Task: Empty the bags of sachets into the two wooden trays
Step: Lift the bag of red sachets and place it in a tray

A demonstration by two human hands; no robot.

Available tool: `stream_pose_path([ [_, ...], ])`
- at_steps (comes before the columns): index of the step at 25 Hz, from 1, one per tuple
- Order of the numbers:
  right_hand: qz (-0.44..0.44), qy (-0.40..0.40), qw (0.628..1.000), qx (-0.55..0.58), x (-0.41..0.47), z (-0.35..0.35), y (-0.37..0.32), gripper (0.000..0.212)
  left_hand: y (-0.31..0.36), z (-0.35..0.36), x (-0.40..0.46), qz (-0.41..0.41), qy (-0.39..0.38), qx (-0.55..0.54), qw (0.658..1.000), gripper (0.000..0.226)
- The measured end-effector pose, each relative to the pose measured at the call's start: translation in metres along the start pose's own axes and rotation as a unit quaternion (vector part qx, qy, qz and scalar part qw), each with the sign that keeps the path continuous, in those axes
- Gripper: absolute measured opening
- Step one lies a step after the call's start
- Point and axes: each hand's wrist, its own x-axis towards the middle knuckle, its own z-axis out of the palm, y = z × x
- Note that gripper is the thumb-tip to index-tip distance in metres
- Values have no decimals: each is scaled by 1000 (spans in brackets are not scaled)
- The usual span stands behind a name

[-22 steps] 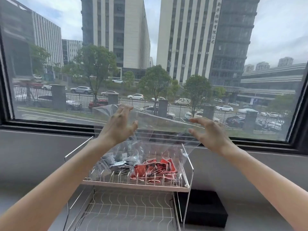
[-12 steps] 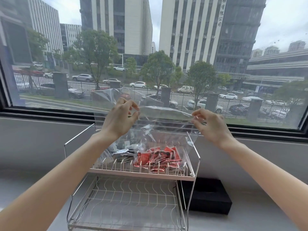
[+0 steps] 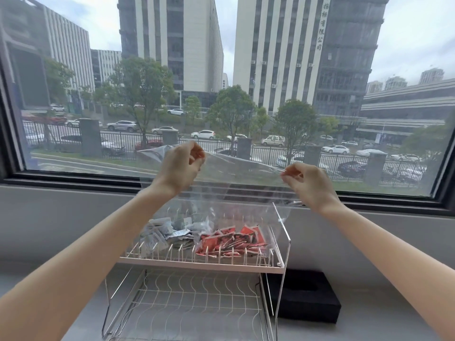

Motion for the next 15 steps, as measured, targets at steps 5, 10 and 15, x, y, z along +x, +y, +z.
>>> stream_pose_path([
  [5,-29,70,997,2,15,-26,-23,15,28,-29,21,28,56,-3,998,16],
  [10,-66,163,984,28,23,-67,-52,21,67,-65,27,74,142,-52,986,18],
  [15,-80,171,982,26,0,-94,-61,19,90,-87,6,70,117,-141,980,27],
])
